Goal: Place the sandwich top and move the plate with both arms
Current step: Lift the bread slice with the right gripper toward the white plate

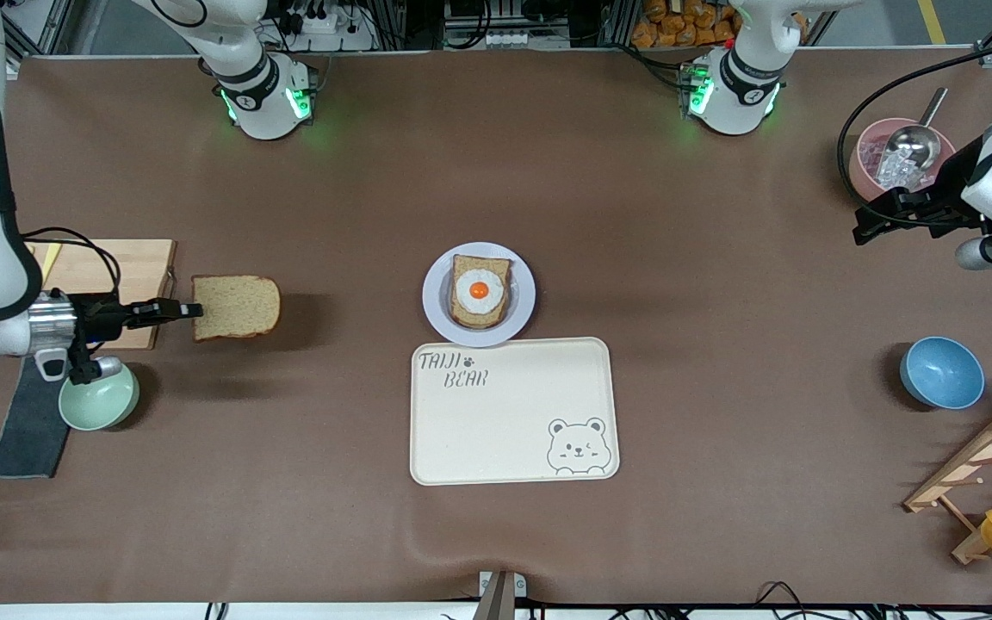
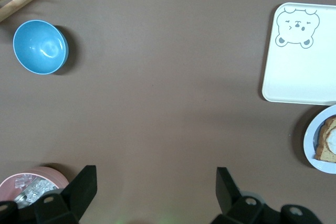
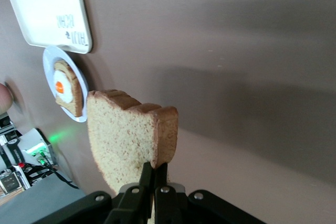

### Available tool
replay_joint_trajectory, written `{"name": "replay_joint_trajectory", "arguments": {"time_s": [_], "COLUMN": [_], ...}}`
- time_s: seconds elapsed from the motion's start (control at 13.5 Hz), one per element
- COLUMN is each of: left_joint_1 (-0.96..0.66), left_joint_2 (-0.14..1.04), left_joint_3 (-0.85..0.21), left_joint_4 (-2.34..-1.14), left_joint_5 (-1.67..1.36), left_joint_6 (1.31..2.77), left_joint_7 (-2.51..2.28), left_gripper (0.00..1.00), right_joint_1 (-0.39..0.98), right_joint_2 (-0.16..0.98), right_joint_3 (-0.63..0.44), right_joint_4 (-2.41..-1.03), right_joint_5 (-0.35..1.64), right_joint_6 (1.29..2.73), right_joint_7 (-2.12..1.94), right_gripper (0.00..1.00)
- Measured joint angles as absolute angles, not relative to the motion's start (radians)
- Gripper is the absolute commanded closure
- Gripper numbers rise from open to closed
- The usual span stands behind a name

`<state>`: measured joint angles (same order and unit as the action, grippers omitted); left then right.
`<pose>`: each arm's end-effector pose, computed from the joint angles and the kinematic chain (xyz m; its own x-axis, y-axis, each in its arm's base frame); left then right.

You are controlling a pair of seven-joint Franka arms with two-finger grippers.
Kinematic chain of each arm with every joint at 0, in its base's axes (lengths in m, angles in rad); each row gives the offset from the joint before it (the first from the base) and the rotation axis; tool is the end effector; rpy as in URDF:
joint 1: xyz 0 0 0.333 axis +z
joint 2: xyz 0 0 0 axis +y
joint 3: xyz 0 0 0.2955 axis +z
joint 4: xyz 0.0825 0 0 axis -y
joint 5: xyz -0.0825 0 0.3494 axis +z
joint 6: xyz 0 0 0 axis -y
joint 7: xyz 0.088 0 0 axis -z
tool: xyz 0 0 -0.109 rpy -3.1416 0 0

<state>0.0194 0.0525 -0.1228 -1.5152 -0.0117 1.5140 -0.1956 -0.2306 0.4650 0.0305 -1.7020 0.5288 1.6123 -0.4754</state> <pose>0.5262 -0.0542 0.5940 0.9943 0.0914 -0.0558 0.0919 -0.9957 0.0074 0.5663 -0.0622 0.3059 0.9413 0.1943 -0.2760 -0.0222 -0.7804 -0.6249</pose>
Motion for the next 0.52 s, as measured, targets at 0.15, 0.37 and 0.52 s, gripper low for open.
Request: {"name": "replay_joint_trajectory", "arguments": {"time_s": [0.15, 0.37, 0.52], "left_joint_1": [0.019, 0.02, 0.02], "left_joint_2": [0.053, 0.054, 0.054], "left_joint_3": [-0.123, -0.123, -0.123], "left_joint_4": [-1.517, -1.519, -1.52], "left_joint_5": [-0.012, -0.012, -0.012], "left_joint_6": [1.514, 1.514, 1.514], "left_joint_7": [-0.196, -0.196, -0.196], "left_gripper": [0.0, 0.0, 0.0], "right_joint_1": [-0.194, -0.138, -0.1], "right_joint_2": [0.449, 0.44, 0.438], "right_joint_3": [0.03, 0.03, 0.031], "right_joint_4": [-1.722, -1.769, -1.803], "right_joint_5": [0.561, 0.622, 0.666], "right_joint_6": [1.619, 1.675, 1.722], "right_joint_7": [-0.461, -0.446, -0.439], "right_gripper": [1.0, 1.0, 1.0]}}
